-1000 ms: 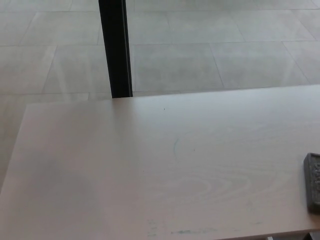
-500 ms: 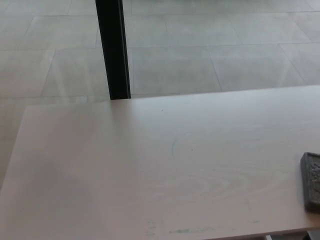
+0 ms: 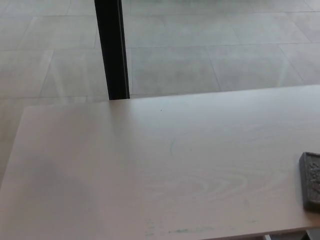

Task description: The robot uses its right hand to hold the eraser kept in the middle of the desk and use it to wipe the desk by swiping its surface twice

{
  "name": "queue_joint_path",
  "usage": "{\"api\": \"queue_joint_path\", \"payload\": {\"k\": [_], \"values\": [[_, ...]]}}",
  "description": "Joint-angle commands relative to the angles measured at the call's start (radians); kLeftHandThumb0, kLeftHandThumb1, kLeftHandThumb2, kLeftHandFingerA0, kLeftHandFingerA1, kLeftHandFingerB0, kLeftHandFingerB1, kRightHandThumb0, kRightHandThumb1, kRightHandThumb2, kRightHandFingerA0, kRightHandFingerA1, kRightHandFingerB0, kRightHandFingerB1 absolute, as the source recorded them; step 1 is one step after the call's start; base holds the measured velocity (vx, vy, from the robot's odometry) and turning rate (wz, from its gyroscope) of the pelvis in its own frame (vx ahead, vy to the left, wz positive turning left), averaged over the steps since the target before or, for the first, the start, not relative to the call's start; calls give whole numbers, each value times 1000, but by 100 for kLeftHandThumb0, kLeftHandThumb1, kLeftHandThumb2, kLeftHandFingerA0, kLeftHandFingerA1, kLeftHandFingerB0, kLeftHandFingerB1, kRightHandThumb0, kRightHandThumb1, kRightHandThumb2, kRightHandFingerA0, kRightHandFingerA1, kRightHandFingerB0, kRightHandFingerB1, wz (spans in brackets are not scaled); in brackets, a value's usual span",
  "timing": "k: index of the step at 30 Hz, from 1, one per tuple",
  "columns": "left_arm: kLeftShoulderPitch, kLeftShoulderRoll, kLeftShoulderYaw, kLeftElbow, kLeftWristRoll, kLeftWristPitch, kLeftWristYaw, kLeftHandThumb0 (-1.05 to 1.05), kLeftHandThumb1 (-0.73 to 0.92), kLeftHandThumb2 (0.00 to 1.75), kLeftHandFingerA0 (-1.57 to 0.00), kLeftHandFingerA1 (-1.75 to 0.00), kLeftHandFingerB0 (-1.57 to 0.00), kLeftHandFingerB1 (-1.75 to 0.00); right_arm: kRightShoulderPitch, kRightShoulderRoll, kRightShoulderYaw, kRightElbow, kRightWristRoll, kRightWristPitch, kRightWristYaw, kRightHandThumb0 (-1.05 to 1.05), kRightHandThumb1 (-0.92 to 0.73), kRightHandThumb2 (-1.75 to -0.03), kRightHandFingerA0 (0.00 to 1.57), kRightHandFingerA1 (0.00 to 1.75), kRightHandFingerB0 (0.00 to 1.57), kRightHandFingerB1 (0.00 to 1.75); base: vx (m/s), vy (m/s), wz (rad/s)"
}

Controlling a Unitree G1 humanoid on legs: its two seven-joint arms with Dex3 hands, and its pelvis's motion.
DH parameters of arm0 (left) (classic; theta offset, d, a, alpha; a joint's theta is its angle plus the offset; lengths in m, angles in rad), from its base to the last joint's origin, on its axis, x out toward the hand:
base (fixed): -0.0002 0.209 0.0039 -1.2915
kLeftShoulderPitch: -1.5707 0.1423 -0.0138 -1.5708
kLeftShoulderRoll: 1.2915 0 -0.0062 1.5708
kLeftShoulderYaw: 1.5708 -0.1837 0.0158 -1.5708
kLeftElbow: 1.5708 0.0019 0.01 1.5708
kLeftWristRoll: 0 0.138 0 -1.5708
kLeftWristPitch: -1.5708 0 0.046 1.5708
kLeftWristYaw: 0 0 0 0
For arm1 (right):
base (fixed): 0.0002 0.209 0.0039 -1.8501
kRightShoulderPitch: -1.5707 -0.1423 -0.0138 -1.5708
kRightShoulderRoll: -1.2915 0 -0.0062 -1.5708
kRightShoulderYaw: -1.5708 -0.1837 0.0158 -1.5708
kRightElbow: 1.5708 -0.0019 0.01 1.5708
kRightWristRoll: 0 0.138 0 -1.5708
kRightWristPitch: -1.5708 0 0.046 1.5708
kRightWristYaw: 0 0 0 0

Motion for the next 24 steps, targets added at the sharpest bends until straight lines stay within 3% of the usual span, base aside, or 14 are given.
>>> {"api": "queue_joint_path", "payload": {"k": [1,3,7,8,9,10,11,12,14,15,17,19,24], "values": [[-2,6,3,-16,-1,23,17,-52,76,65,-57,-90,-41,-65,4,-6,29,2,25,-15,-10,-67,-70,-64,95,103,55,84,0,0,0],[-19,14,7,24,-9,6,-7,-54,74,64,-59,-93,-43,-67,-4,-9,42,2,18,-15,-33,-67,-71,-65,102,105,58,84,0,0,0],[-29,12,11,23,-13,16,6,-51,75,65,-58,-95,-41,-66,8,6,59,-47,25,1,-50,-66,-69,-64,102,106,61,85,0,0,0],[-28,10,9,21,-9,12,10,-54,74,65,-59,-93,-42,-67,11,9,63,-49,28,-5,-42,-63,-70,-63,98,103,59,83,0,0,0],[-25,12,3,26,-1,0,2,-54,76,64,-58,-93,-39,-65,26,16,71,-72,37,4,-9,-66,-76,-62,82,102,43,80,0,0,0],[-23,17,1,31,-2,-3,-12,-51,54,102,-67,-88,-39,-67,49,19,87,-101,43,29,31,-69,-78,-64,82,102,38,79,0,0,0],[-25,16,1,25,-2,6,-5,-51,54,102,-67,-88,-39,-67,55,18,99,-109,41,34,38,-69,-78,-64,82,102,38,79,0,0,0],[-26,16,0,25,0,6,-1,-54,74,62,-60,-97,-46,-69,54,22,99,-117,45,34,22,-68,-75,-63,88,100,40,77,0,0,0],[-26,14,-1,17,5,12,18,-54,74,61,-63,-101,-50,-72,51,30,97,-131,49,32,-18,-67,-73,-63,89,100,43,76,0,0,0],[-29,8,6,2,-6,28,26,-51,75,64,-60,-96,-43,-66,45,28,86,-125,64,35,-22,-66,-72,-63,97,105,46,78,0,0,0],[-37,15,7,31,-5,17,16,-50,76,64,-57,-88,-36,-60,59,36,98,-140,53,27,-18,-66,-73,-63,90,103,45,78,0,0,0],[-28,17,-6,25,7,13,7,-51,77,63,-58,-91,-42,-65,54,35,98,-146,59,40,-34,-64,-73,-60,84,99,48,77,0,0,0],[-32,8,6,5,-10,33,24,-49,77,65,-57,-93,-39,-64,49,29,102,-142,58,35,-50,-64,-71,-60,94,104,54,79,0,0,0]]}}
